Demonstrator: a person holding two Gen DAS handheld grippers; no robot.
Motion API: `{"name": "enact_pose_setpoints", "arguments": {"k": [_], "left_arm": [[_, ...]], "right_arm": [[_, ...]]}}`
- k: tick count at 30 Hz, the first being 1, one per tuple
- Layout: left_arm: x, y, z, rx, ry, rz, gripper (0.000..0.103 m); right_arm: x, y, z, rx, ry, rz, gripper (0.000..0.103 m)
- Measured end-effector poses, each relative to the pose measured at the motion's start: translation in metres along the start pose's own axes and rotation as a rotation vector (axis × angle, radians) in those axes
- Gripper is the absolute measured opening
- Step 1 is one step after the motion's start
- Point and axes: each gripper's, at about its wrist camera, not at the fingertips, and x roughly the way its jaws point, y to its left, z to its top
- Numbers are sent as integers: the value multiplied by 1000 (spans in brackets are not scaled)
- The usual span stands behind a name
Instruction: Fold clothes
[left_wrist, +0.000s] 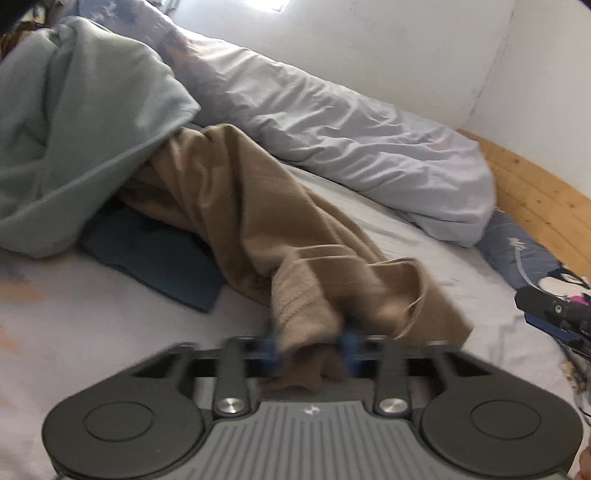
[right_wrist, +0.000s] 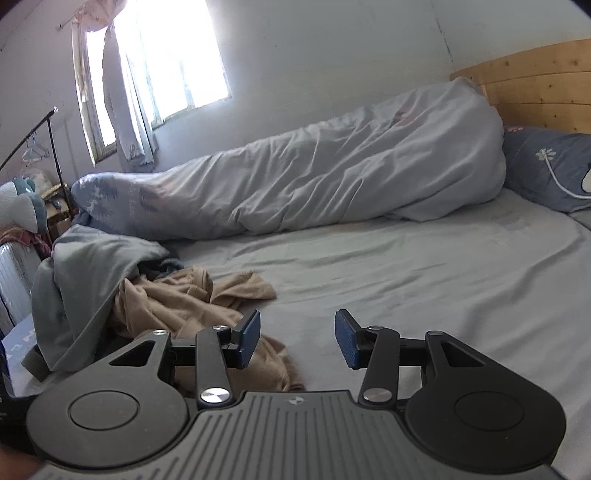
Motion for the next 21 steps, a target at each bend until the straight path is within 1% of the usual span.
{"name": "enact_pose_setpoints", "arguments": {"k": [2, 5, 9, 12, 14, 16, 18, 21], "left_arm": [[-4, -12, -1, 48, -22, -25, 9], [-15, -38, -4, 157, -64, -96, 7], [-27, -68, -9, 244, -71, -216, 7], [-32, -86, -16, 291, -57, -280, 7], [-34, -97, -23, 344, -50, -295, 7], [-36, -105, -31, 366, -38, -315, 6], [-38, -113, -38, 392, -25, -341, 6], [-46, -132, -53, 468, 1, -404, 5]], "right_arm": [[-5, -6, 3, 18, -21, -14, 47], [-15, -21, 6, 66, -62, -51, 48], [-27, -40, 11, 138, -116, -89, 48], [-35, -51, 15, 171, -146, -98, 48], [-41, -56, 17, 176, -163, -96, 48], [-46, -60, 20, 179, -175, -87, 48], [-49, -62, 23, 178, -172, -58, 48], [-53, -64, 29, 172, -160, -3, 48]]}}
